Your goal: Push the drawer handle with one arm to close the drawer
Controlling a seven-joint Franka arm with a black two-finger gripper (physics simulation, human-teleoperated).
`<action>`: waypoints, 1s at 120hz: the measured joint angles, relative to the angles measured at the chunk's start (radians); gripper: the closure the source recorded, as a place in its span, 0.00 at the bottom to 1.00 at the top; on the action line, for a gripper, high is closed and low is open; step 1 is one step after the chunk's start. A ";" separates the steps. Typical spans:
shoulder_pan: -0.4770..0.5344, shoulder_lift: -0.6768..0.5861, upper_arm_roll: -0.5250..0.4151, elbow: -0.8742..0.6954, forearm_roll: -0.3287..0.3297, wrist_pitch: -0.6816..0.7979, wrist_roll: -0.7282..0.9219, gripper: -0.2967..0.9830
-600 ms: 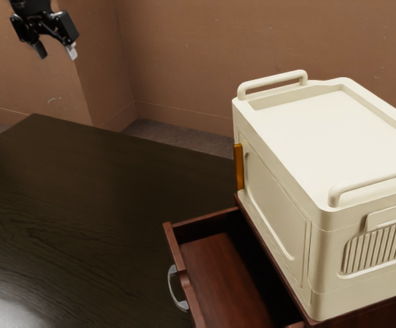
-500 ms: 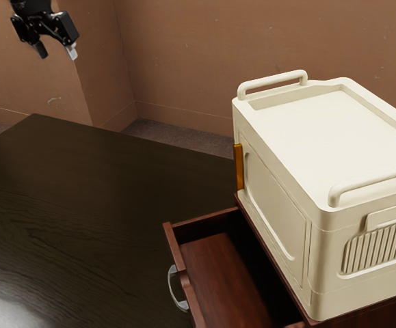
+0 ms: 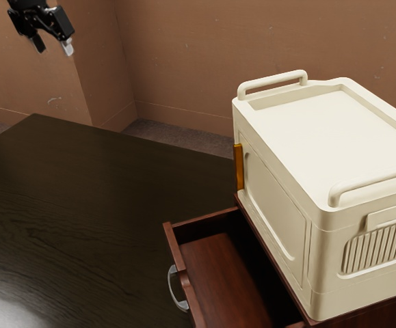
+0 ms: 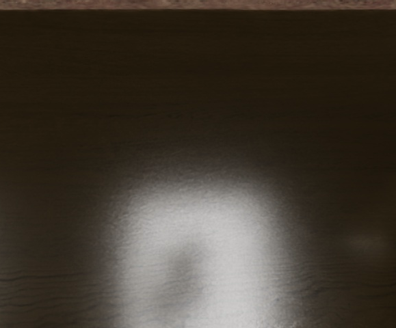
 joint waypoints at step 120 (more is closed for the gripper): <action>-0.421 -1.089 -0.271 -1.304 0.288 0.066 0.142 0.26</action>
